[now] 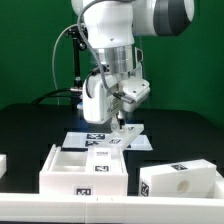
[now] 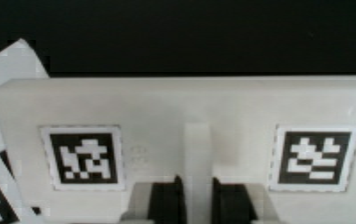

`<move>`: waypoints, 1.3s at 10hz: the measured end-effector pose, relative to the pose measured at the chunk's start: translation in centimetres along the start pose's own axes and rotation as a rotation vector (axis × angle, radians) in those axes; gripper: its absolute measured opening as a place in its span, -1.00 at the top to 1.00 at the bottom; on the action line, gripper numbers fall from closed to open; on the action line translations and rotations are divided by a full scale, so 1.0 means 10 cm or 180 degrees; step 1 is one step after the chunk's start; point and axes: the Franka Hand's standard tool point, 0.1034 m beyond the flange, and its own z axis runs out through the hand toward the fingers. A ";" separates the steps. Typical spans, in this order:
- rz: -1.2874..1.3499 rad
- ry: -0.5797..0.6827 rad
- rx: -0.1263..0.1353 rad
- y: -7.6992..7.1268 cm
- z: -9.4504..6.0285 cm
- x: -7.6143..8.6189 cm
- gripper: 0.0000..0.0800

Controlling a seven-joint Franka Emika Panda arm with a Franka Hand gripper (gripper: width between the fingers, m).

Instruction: Assemble cabinet

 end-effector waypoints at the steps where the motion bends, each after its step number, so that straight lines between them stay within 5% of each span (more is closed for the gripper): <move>1: -0.0080 0.0003 -0.0002 0.06 0.01 0.03 0.84; 3: -0.0188 -0.0026 -0.0051 0.19 0.02 0.03 0.84; 10: -0.0934 -0.0087 -0.0058 0.17 -0.05 0.13 0.84; 12: -0.0899 -0.0213 -0.0090 0.14 -0.19 0.24 0.84; 13: -0.0837 -0.0291 -0.0040 0.09 -0.31 0.32 0.84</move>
Offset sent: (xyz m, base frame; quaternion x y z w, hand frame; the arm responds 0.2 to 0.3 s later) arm -0.0229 -0.0146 0.0205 -0.0055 0.0142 -0.0977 0.9951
